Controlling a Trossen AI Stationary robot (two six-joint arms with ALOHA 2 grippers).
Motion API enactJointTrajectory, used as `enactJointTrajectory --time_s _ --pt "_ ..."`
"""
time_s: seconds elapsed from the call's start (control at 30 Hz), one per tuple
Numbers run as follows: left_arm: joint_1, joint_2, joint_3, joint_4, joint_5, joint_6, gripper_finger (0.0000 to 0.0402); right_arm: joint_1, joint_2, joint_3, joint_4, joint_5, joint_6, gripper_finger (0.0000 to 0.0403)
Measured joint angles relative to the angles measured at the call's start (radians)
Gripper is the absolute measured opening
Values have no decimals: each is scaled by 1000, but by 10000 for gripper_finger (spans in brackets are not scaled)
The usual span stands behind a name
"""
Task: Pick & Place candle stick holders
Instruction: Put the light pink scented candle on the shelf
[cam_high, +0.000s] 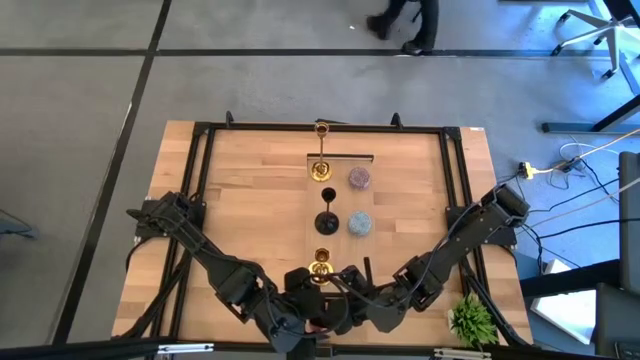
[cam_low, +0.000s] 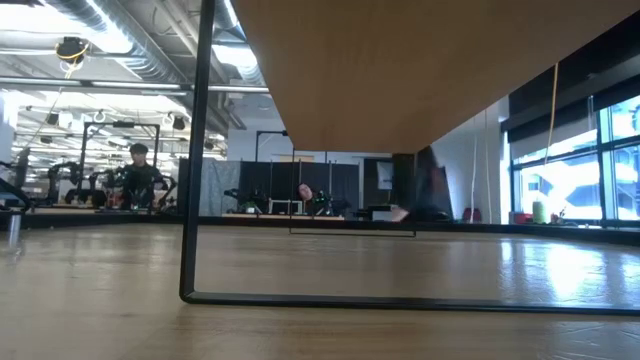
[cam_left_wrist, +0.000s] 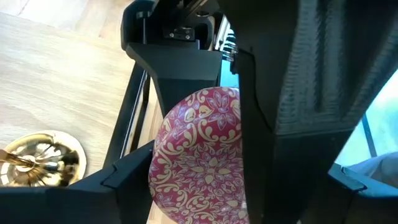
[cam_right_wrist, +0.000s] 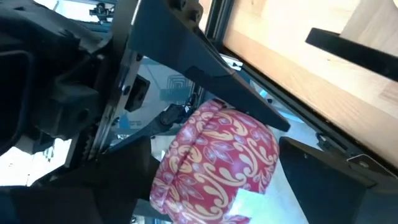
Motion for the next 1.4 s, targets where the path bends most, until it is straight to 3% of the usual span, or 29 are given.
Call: enactJointTrajectory --time_s 0.17,0.47,0.63,0.87,1.17,1.4 --pt "0 0 0 0 -4 0 290 0 0 0 -4 -16 1 319" --pt "-3 0 0 -23 -26 21 290 -3 0 0 -10 -25 49 183" --pt "-12 0 0 -16 -15 22 292 -2 0 0 -14 -21 45 181" --pt "-50 -21 0 -70 83 -54 346 3 -1 -1 -6 -30 -55 167" --pt "-101 -28 0 -273 56 -219 338 19 -27 -1 -19 10 -54 167" --pt "-162 -28 1 -318 3 -310 333 86 -151 -1 -285 108 -19 167"
